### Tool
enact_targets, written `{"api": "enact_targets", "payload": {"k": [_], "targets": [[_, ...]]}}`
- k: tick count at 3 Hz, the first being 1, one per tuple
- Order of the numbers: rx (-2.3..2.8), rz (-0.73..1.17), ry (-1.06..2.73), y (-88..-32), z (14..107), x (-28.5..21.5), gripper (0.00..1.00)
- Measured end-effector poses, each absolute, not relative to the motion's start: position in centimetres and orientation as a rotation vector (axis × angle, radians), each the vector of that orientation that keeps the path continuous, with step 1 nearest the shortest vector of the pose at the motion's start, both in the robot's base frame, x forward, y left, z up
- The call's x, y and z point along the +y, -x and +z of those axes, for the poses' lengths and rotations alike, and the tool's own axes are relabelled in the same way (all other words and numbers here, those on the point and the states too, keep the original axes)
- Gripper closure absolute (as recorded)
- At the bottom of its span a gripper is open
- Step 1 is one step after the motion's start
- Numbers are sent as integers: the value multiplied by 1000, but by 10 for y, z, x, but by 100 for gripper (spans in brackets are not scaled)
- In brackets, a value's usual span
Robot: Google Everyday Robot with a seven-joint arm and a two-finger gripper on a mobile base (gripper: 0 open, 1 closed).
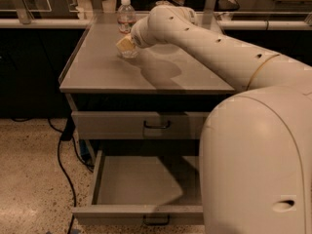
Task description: Place water bottle into middle drawer
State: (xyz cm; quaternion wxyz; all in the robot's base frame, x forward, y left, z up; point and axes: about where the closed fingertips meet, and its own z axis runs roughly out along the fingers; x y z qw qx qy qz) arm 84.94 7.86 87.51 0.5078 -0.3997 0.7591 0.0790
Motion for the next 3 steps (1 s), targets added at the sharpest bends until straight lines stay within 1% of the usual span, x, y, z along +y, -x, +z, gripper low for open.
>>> {"api": "enact_targets", "payload": {"k": [1,2,3], "targets": [[1830,191,963,-849,875,79,65],[1830,191,964,-849,875,79,95],[1830,191,964,-849,875,79,100]]}}
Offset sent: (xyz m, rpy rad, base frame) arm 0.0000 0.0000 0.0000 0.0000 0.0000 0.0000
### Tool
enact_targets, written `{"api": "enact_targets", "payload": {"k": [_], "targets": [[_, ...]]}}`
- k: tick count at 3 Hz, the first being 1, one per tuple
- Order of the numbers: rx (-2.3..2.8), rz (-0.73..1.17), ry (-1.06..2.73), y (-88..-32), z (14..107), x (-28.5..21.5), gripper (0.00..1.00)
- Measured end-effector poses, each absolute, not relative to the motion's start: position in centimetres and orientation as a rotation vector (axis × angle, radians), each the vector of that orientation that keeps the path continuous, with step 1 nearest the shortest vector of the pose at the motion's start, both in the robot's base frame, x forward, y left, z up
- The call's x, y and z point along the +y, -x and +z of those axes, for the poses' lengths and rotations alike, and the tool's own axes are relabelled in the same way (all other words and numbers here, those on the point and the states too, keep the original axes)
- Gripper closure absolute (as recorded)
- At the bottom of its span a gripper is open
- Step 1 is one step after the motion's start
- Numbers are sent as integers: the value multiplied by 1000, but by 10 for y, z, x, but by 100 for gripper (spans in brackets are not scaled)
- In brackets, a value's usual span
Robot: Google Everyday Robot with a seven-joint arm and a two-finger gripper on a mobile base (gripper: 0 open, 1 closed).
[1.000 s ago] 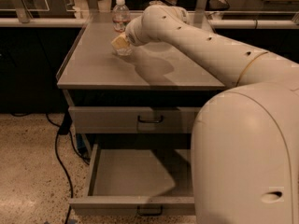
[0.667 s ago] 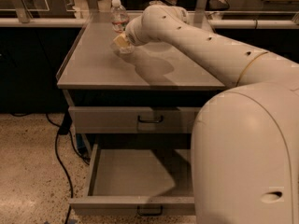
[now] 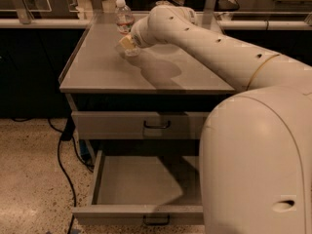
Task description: Place water bottle into middle drawer
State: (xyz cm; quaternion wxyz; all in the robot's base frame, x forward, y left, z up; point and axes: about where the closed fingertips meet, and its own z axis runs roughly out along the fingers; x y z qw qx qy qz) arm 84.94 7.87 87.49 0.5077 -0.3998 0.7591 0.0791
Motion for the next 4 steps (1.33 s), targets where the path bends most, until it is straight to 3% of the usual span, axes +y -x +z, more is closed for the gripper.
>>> {"api": "enact_targets", "payload": {"k": [4], "targets": [[1830,120,1029,-817,922,45,100]]}}
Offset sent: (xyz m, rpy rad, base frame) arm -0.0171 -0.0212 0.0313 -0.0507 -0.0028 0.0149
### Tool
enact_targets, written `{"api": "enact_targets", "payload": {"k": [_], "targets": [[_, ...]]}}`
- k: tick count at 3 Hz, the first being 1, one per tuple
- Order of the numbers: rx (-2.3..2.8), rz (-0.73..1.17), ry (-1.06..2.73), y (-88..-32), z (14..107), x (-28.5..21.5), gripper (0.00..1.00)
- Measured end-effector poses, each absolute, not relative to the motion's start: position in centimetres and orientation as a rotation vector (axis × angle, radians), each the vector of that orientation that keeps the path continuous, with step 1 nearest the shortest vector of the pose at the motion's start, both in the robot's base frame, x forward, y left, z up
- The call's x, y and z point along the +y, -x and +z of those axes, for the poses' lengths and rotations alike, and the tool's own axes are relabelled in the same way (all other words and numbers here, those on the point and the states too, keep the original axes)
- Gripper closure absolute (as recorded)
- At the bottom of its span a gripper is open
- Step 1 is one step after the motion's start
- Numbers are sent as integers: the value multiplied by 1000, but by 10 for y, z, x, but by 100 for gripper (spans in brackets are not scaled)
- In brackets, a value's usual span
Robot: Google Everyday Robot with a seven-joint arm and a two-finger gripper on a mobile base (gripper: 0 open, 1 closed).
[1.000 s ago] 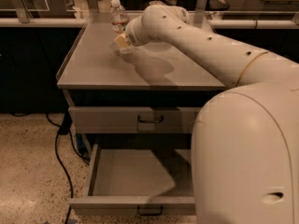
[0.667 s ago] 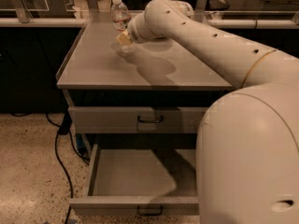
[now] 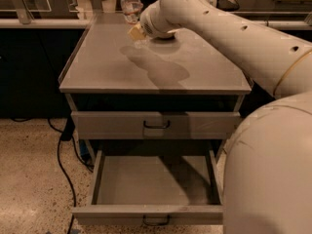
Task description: Place water bottle into middle drawer
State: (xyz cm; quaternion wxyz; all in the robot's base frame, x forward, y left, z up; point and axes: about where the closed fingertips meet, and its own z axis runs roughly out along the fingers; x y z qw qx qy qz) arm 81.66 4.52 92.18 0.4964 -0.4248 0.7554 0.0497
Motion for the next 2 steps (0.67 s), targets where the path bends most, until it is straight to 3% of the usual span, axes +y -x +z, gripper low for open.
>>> {"api": "enact_targets", "payload": {"k": [2], "targets": [[1838,70,1063,-778,956,12,100]]}}
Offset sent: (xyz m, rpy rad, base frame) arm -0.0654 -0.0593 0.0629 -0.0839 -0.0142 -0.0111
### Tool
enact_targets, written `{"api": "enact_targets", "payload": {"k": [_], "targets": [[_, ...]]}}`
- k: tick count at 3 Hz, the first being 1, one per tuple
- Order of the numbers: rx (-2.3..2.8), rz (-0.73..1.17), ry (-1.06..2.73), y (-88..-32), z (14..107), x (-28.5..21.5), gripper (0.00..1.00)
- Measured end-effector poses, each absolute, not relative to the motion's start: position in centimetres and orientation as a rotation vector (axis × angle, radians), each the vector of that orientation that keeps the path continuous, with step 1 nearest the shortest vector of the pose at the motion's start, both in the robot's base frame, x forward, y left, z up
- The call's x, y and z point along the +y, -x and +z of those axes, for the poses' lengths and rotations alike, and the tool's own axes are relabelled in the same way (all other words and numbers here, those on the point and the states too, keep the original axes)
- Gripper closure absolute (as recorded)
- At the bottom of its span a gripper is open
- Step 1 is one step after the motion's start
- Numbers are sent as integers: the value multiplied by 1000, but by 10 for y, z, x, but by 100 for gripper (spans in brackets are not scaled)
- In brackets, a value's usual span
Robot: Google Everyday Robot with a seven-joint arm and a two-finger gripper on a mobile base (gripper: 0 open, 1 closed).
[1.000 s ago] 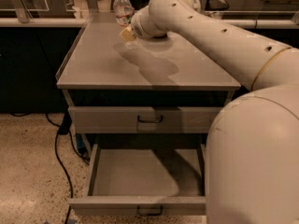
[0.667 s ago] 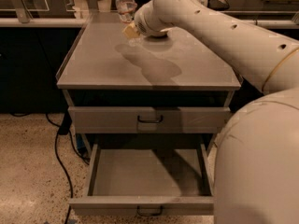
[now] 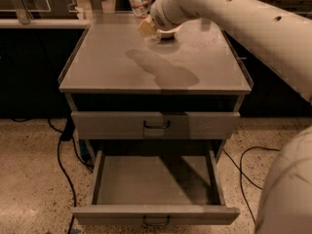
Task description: Place water bottle into middle drawer
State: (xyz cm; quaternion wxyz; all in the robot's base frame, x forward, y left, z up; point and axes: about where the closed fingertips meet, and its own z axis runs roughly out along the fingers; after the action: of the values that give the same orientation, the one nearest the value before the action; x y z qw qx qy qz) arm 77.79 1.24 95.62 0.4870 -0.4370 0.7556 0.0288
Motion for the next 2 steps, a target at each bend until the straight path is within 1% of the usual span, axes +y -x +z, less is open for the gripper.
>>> {"api": "enact_targets", "payload": {"k": [2], "targets": [[1859,-6,1083,-733,995,-26,100]]}}
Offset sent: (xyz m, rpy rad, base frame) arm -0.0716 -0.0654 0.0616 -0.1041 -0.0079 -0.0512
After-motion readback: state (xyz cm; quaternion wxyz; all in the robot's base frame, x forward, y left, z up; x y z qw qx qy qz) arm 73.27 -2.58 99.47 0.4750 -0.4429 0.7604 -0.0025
